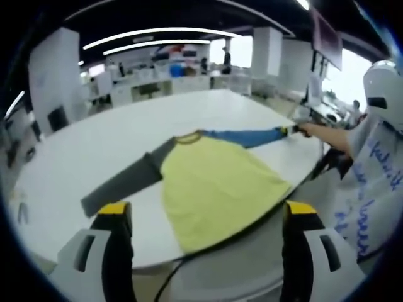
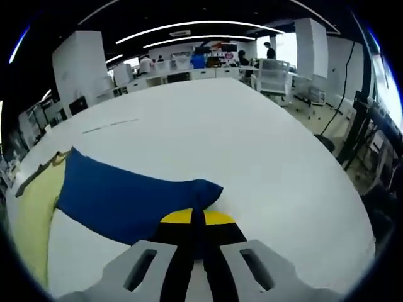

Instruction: Fold the garment on the visible template until the final outline fits inside the template.

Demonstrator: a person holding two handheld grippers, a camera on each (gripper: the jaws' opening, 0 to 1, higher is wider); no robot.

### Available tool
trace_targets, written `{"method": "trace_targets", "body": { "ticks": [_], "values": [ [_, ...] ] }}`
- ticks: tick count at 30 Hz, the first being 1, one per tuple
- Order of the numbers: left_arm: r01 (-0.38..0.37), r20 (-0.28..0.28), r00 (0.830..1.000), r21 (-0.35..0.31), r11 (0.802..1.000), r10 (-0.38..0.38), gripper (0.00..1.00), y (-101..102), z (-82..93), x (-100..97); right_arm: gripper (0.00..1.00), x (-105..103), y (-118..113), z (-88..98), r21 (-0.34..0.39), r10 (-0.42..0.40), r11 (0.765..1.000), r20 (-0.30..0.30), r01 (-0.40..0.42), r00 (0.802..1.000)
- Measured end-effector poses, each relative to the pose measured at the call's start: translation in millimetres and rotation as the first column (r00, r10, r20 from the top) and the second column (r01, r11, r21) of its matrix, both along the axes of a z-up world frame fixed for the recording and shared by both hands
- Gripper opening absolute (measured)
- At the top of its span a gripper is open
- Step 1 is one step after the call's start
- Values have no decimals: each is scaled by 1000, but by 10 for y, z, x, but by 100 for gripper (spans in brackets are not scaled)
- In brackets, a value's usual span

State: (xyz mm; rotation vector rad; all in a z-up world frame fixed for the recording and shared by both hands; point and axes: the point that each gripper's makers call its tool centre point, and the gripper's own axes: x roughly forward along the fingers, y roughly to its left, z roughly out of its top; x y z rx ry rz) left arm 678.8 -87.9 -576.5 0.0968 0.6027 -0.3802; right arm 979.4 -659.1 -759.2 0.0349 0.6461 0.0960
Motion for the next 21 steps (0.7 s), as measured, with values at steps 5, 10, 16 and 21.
{"method": "trace_targets", "body": {
  "ticks": [5,10,16,21],
  "values": [
    [25,12,1000,-12,1000,-25,95,-60,13,16,4,49,7,107,-8,6,1000,15,-6,1000],
    [23,28,999,-16,1000,-22,96,-68,57,15,4,77,19,253,-22,18,1000,37,-17,999],
    [24,52,998,-18,1000,-23,99,-86,75,-12,4,68,78,391,-36,36,999,51,-34,998],
    [16,60,998,-26,1000,-14,99,-44,76,-40,4,59,178,570,-35,52,998,82,-49,995]
  ]
}}
